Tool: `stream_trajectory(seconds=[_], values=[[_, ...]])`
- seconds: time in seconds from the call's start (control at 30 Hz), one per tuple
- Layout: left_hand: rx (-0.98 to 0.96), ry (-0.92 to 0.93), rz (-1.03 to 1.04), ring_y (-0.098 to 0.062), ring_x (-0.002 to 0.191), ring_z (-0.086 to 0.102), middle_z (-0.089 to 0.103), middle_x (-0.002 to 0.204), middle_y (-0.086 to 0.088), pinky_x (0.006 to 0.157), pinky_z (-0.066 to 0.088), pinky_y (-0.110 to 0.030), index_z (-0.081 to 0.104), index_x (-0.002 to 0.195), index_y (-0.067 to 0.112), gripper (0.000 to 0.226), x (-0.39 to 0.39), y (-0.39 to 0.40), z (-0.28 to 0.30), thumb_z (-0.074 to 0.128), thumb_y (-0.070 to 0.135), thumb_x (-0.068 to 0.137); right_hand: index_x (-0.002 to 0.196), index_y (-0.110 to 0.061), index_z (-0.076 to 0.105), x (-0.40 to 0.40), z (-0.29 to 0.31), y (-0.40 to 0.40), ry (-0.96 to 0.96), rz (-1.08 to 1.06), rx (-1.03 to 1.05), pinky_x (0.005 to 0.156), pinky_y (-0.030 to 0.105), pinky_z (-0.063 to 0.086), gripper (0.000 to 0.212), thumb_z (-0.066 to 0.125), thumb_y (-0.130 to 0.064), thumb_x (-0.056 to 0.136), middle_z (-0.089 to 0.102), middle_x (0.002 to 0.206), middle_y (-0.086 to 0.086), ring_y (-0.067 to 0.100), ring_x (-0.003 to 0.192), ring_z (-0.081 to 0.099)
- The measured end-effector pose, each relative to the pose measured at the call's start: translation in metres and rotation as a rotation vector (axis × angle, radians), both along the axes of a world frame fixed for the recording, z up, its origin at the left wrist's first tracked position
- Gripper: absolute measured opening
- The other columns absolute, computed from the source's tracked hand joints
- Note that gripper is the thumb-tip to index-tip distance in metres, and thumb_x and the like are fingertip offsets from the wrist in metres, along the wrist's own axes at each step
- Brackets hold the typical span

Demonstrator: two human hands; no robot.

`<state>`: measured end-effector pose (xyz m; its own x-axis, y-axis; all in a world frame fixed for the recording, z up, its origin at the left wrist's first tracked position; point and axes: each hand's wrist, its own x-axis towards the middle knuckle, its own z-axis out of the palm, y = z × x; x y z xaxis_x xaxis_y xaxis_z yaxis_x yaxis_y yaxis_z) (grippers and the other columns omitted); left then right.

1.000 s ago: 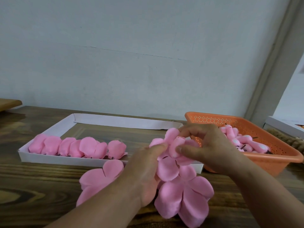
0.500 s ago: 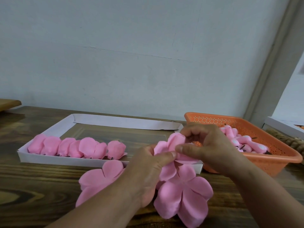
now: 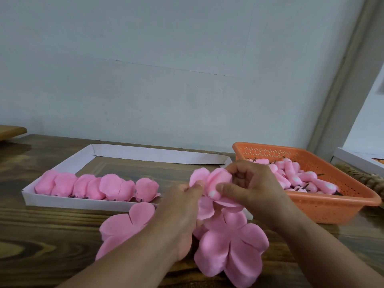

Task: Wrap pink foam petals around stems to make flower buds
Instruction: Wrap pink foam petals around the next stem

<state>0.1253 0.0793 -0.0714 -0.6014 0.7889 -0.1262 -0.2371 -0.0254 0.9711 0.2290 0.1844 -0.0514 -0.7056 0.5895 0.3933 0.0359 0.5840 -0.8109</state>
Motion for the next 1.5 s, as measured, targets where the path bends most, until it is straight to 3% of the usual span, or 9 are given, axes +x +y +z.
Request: stream_trajectory(seconds=[0.07,0.13,0.37,0.7,0.87,1.0,1.1,1.33,1.5], values=[[-0.024,-0.039,0.026,-0.034,0.082,0.071,0.074,0.076,-0.013,0.083,0.052,-0.061,0.072,0.066,0.017,0.034,0.0,-0.002,0.004,0.055,0.025,0.095,0.081,-0.01,0.065,0.001,-0.001,0.0,-0.001,0.037,-0.01,0.058,0.035,0.048,0.013,0.074,-0.002,0.074,0.064,0.068,0.016,0.018,0.062,0.056],[-0.037,-0.057,0.039,-0.035,0.08,0.071,0.074,0.075,-0.014,0.083,0.052,-0.062,0.07,0.077,0.013,0.023,0.001,-0.004,0.006,0.056,0.021,0.093,0.08,-0.014,0.067,0.002,-0.001,-0.001,-0.02,0.058,0.004,0.056,0.024,0.049,0.016,0.074,-0.001,0.073,0.065,0.065,0.001,0.008,0.06,0.058],[-0.074,-0.003,-0.016,-0.026,0.075,0.073,0.074,0.078,-0.013,0.081,0.057,-0.051,0.071,0.083,0.01,0.022,0.001,-0.003,0.006,0.053,0.02,0.092,0.076,-0.04,0.069,0.003,0.007,-0.003,-0.121,0.081,0.16,0.063,0.012,0.048,0.04,0.075,0.0,0.072,0.066,0.076,-0.013,-0.004,0.065,0.057],[-0.029,0.039,-0.022,-0.019,0.068,0.073,0.075,0.075,-0.009,0.069,0.061,-0.039,0.07,0.082,0.009,0.027,0.003,-0.002,0.005,0.054,0.026,0.096,0.086,-0.041,0.062,0.003,0.005,-0.004,-0.104,-0.021,0.216,0.058,0.02,0.044,0.039,0.078,-0.008,0.07,0.059,0.07,-0.016,0.001,0.061,0.049],[0.01,0.012,-0.056,-0.016,0.064,0.072,0.074,0.068,-0.005,0.059,0.06,-0.028,0.075,0.057,0.016,0.049,0.001,0.0,0.004,0.047,0.018,0.098,0.075,-0.027,0.064,0.003,0.002,-0.006,-0.14,-0.003,0.241,0.07,0.02,0.046,0.022,0.076,-0.009,0.071,0.064,0.084,-0.012,0.004,0.075,0.059],[0.023,0.033,-0.054,-0.027,0.076,0.073,0.075,0.076,-0.011,0.077,0.059,-0.045,0.074,0.069,0.009,0.04,0.002,0.0,0.005,0.046,0.017,0.097,0.074,-0.021,0.065,0.0,-0.001,-0.011,-0.121,0.006,0.264,0.068,0.016,0.046,0.019,0.073,-0.004,0.073,0.064,0.083,-0.011,0.003,0.074,0.058],[0.028,0.029,-0.072,-0.036,0.088,0.07,0.075,0.081,-0.014,0.087,0.051,-0.059,0.075,0.065,0.024,0.044,0.005,-0.002,0.004,0.047,0.025,0.098,0.073,-0.024,0.064,-0.001,-0.001,-0.013,-0.112,0.015,0.296,0.069,0.011,0.044,0.021,0.073,-0.005,0.074,0.063,0.085,-0.013,0.002,0.078,0.058],[0.019,0.093,-0.117,-0.034,0.089,0.07,0.074,0.087,-0.017,0.088,0.052,-0.057,0.074,0.072,0.022,0.036,0.005,-0.003,0.003,0.048,0.03,0.095,0.072,-0.024,0.063,0.0,0.0,-0.012,-0.144,0.007,0.288,0.069,0.017,0.045,0.022,0.075,-0.006,0.071,0.061,0.081,-0.009,0.003,0.075,0.056],[0.036,0.079,-0.154,-0.027,0.084,0.072,0.074,0.084,-0.013,0.081,0.058,-0.048,0.075,0.066,0.023,0.048,0.004,-0.001,0.005,0.045,0.043,0.096,0.099,-0.043,0.058,0.0,0.001,-0.011,-0.197,0.031,0.24,0.071,0.023,0.049,0.049,0.076,-0.008,0.071,0.061,0.078,-0.005,0.008,0.072,0.056]])
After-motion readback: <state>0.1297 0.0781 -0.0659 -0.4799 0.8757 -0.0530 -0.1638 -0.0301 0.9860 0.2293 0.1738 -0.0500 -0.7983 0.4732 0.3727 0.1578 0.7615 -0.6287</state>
